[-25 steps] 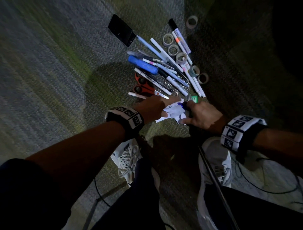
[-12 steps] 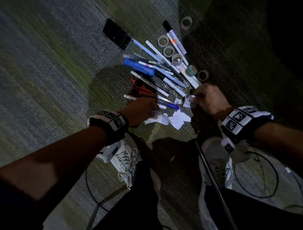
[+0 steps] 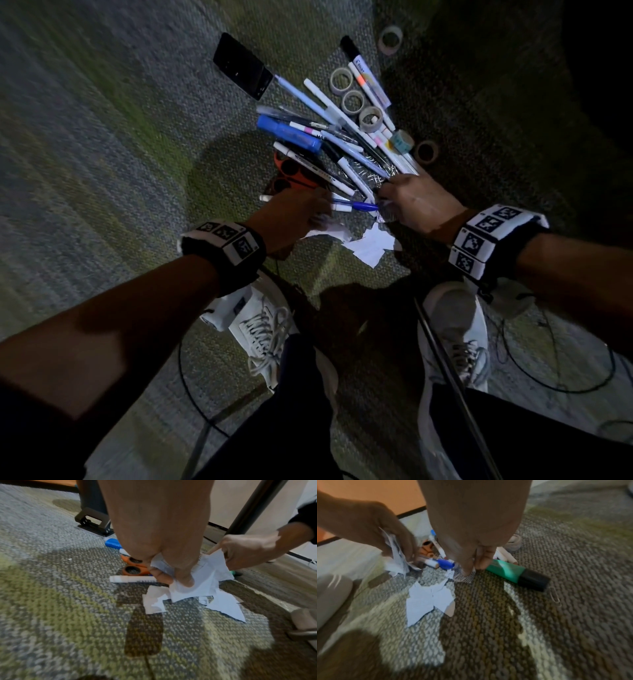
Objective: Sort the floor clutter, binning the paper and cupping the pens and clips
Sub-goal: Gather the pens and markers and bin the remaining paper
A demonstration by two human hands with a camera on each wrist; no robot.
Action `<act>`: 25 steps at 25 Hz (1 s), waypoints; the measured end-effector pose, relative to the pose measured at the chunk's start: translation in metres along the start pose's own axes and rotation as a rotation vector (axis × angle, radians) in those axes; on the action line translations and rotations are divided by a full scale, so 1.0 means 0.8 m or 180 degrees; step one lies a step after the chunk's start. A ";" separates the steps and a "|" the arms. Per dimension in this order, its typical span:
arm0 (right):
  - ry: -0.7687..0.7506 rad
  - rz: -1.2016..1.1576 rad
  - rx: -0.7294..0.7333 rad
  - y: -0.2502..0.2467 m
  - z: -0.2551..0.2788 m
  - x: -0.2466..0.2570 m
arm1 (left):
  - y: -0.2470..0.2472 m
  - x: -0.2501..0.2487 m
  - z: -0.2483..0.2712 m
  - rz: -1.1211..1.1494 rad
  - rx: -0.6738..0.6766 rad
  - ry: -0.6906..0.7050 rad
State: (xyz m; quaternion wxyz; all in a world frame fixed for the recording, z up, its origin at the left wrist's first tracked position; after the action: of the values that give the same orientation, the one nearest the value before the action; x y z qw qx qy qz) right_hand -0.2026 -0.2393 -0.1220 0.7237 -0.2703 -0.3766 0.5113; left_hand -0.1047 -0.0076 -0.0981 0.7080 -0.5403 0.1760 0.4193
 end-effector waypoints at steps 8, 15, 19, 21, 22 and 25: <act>-0.0264 -0.0136 0.0087 -0.001 0.022 -0.005 | 0.028 -0.005 0.003 -0.0360 0.0569 0.0417; 0.0538 -0.0862 -0.0482 0.037 0.019 0.030 | 0.045 0.000 -0.010 -0.0307 0.0148 0.0142; 0.0552 -0.1252 -0.0724 0.034 0.008 0.035 | 0.031 0.005 -0.007 -0.0340 0.0021 0.0204; 0.0550 -0.1444 -0.0791 0.037 0.003 0.034 | 0.026 0.008 -0.007 -0.0314 -0.0184 0.0588; 0.0567 -0.1479 -0.0769 0.039 0.001 0.034 | 0.024 0.006 -0.005 -0.0337 -0.0282 0.0722; 0.0545 -0.1470 -0.0594 0.038 -0.006 0.031 | 0.021 0.005 -0.005 -0.0462 -0.0273 0.0635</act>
State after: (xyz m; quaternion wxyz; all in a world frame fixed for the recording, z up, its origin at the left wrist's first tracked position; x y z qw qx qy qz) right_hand -0.2105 -0.2056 -0.1415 0.8224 -0.2850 -0.4112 0.2709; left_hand -0.1147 -0.0086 -0.1132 0.6918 -0.6204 0.1879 0.3183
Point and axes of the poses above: each hand's wrist, its own z-axis away from the middle knuckle, its own y-axis out of the palm, x = y × z, the point moved 1 cm from there along -z, towards the middle knuckle, and after that the axes turned 10 degrees about y, right-handed, at the moved point
